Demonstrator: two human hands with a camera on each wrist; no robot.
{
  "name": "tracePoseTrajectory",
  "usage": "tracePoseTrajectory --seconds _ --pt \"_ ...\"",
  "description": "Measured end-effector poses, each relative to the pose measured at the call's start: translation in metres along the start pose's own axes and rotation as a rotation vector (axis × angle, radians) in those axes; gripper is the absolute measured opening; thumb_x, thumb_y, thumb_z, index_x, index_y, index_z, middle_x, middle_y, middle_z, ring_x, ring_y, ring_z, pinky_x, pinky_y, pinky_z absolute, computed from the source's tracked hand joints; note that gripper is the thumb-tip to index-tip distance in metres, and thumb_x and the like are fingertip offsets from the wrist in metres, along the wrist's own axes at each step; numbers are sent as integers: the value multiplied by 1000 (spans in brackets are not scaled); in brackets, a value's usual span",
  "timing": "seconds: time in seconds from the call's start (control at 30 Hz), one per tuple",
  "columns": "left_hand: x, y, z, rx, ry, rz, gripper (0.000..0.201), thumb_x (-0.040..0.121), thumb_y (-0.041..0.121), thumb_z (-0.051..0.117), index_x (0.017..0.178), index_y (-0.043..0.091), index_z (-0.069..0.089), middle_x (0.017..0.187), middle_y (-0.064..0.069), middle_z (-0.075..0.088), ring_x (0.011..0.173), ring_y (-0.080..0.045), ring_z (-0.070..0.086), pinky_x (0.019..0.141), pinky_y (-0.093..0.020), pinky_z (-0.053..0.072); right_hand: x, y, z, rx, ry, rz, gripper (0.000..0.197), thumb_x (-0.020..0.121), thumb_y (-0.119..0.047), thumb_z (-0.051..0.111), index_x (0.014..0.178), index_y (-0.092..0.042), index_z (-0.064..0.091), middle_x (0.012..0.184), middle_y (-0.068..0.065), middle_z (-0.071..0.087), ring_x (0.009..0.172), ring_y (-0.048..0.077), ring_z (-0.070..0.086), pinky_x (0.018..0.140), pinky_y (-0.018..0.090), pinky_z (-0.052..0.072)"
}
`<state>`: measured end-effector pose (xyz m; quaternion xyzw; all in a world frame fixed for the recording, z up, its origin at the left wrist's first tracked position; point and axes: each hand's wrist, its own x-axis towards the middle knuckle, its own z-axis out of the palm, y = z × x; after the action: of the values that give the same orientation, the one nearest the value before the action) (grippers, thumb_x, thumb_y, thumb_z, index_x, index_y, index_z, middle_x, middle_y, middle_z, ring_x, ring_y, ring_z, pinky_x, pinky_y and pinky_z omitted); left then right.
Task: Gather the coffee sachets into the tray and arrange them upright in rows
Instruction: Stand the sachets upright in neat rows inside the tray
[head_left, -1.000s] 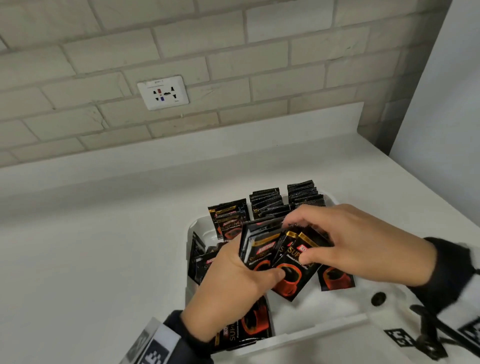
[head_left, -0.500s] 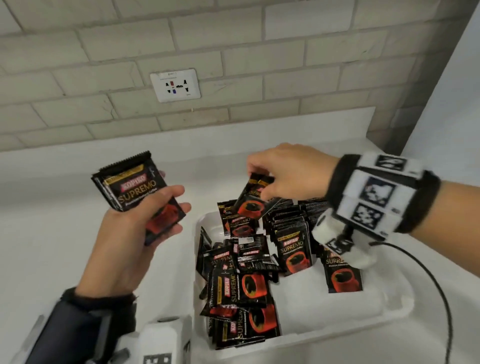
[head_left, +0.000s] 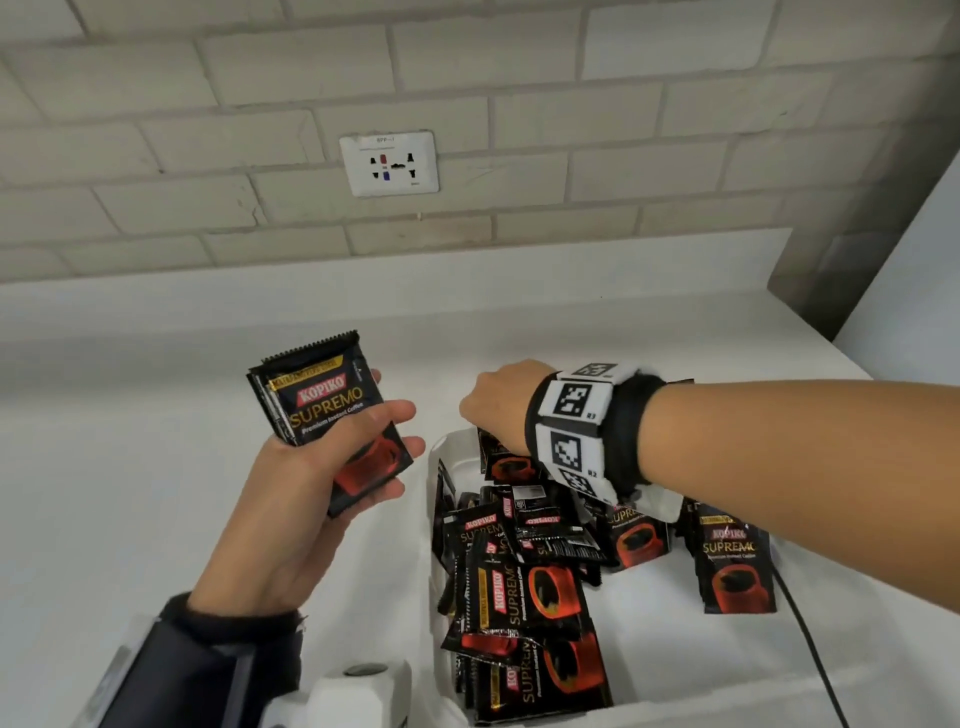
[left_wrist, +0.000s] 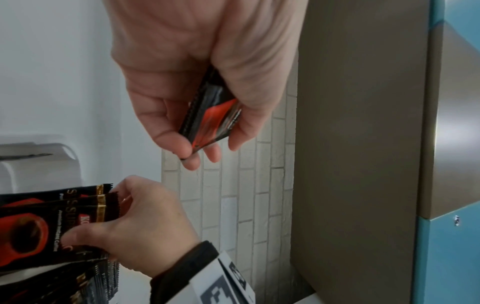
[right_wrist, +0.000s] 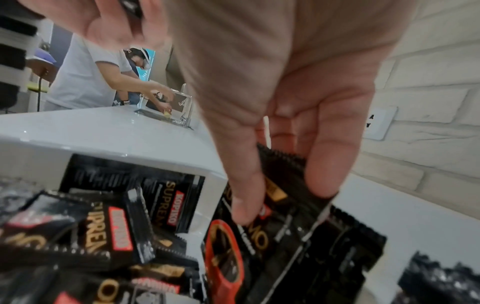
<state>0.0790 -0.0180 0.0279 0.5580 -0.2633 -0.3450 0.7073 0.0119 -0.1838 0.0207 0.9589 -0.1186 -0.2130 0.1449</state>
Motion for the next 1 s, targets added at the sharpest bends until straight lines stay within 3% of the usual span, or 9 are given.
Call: tracePoseTrajectory --seconds 0.1,0.3,0.37,0.5,0.57,0.67,0.77,0.87,1.0 --pt "2 -1 2 -2 -20 -29 34 60 22 63 94 22 64 79 0 74 66 -16 71 47 -20 53 6 -1 5 17 -17 1 26 89 -8 55 114 -3 54 109 13 59 90 26 62 48 25 35" --pt "8 -4 -1 0 -53 -64 33 60 25 63 92 21 65 79 -1 74 66 -16 71 46 -21 53 -2 9 0 131 87 41 42 80 -16 69 112 -8 43 86 6 50 58 15 42 43 25 28" --pt "10 -5 -2 -12 -55 -73 36 57 28 67 92 23 67 81 -2 74 67 -17 71 46 -21 53 -5 13 -4 100 73 57 49 77 -24 74 112 -10 43 93 5 54 65 17 48 44 25 30" --pt "14 -9 -1 -74 -31 -123 32 69 27 58 100 19 62 81 -3 74 64 -17 70 42 -21 51 -10 17 -9 79 67 81 50 77 -34 72 115 -15 45 104 1 54 77 19 48 49 23 30" --pt "16 -12 0 -126 -19 -155 24 83 29 52 101 17 62 83 -5 74 63 -19 70 41 -22 52 -12 18 -6 93 102 80 43 79 -35 70 111 -15 48 98 0 53 78 18 48 50 23 31" --pt "16 -15 0 -201 -22 -196 31 93 31 39 103 12 62 86 -10 74 62 -23 70 41 -24 53 -13 17 2 83 135 71 28 83 -32 66 100 -15 52 98 1 59 74 18 50 53 24 35" --pt "16 -19 4 -233 -58 -222 33 95 27 35 104 9 61 87 -13 73 61 -27 70 41 -26 53 -16 18 2 123 147 97 32 84 -35 65 104 -16 49 98 0 56 76 18 49 54 25 35" --pt "15 -24 10 -211 -74 -253 25 95 19 38 103 9 59 89 -13 73 67 -28 71 45 -29 56 -27 26 -11 232 240 165 37 84 -44 61 109 -20 49 92 -4 50 81 17 47 64 29 35" --pt "13 -29 24 -153 -120 -268 28 75 17 55 100 6 62 88 -14 73 70 -27 71 46 -30 56 -55 43 -27 563 376 206 22 88 -45 55 96 -24 54 82 -11 52 74 12 52 67 26 35"
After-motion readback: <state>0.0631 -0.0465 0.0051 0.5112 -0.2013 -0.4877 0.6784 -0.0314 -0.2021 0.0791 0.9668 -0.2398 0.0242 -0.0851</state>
